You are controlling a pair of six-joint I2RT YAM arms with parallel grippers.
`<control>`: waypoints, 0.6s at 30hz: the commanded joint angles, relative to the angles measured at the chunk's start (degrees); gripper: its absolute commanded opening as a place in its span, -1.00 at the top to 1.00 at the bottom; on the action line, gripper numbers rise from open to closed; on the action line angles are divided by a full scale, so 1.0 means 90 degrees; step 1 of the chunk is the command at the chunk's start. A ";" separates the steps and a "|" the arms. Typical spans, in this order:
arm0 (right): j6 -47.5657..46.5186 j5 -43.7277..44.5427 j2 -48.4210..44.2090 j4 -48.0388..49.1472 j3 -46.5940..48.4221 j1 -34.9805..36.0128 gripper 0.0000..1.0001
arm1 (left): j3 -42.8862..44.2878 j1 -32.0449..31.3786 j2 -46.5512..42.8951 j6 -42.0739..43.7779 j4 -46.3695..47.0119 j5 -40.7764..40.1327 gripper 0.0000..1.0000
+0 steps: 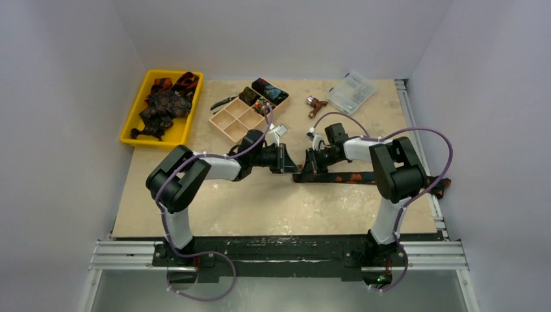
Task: Roll the ties
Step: Roll the tie at the center of the board.
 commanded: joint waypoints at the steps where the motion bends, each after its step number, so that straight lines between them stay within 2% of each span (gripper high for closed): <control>1: -0.0265 0.0297 -0.0011 -0.0247 0.0274 0.0043 1.00 | 0.0219 -0.0119 0.0104 0.0322 -0.0082 0.0082 0.94; 4: -0.0581 0.0282 -0.0211 -0.0664 0.0373 0.0022 1.00 | 0.0098 -0.0104 0.0028 0.0491 -0.0190 0.0046 0.95; 12: -0.1299 0.0017 -0.0625 -0.1438 0.0329 -0.0212 0.66 | 0.0063 -0.0101 -0.0080 0.0717 -0.0313 0.0011 0.96; 18: -0.1470 -0.0499 -0.0820 -0.1814 0.0353 -0.0768 0.39 | 0.0274 -0.0106 0.0198 0.0690 -0.0278 0.0038 0.96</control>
